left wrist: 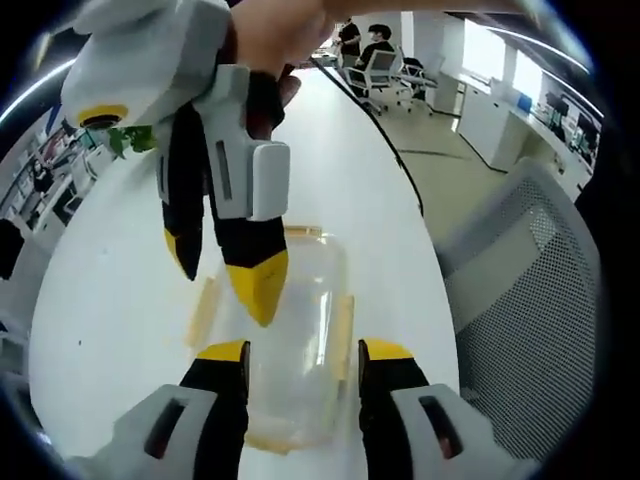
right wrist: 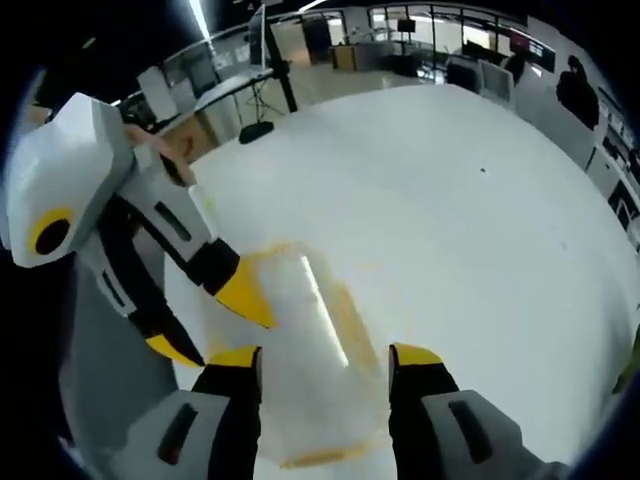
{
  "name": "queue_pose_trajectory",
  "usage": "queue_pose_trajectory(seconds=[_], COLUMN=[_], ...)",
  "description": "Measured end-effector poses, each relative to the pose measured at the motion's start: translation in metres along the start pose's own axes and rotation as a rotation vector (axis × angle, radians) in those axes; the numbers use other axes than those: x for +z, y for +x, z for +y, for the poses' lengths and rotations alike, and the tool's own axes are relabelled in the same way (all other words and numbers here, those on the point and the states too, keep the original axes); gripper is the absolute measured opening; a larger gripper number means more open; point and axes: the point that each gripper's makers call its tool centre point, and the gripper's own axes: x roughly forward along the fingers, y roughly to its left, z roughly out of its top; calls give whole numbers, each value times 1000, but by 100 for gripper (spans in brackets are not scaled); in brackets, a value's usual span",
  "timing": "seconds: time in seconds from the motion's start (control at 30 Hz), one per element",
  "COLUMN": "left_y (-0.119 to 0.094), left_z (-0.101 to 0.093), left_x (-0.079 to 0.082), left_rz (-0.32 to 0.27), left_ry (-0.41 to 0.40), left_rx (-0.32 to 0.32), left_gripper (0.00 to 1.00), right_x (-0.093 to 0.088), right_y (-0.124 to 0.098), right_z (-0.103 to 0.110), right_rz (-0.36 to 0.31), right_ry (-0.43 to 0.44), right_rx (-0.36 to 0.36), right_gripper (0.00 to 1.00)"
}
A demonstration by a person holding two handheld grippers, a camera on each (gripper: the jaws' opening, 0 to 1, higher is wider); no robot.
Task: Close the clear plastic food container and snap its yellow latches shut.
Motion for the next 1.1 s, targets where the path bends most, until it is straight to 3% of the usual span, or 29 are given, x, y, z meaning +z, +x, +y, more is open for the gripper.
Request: queue_pose_trajectory(seconds=[0.27, 0.63, 0.97, 1.1], left_y=[2, 7, 14, 15], left_z=[1, -2, -4, -2], left_x=[-1, 10, 5, 5], left_rz=[9, -27, -11, -11], left_ry=[31, 87, 96, 104], left_rx=[14, 16, 5, 12], left_gripper=[43, 45, 46, 45], right_x=[-1, -2, -13, -9], right_y=[5, 12, 20, 21], right_z=[-1, -2, 3, 3], right_rz=[21, 33, 80, 70], right_ry=[-21, 9, 6, 15], right_rx=[50, 136, 212, 228], right_gripper=[50, 50, 50, 49])
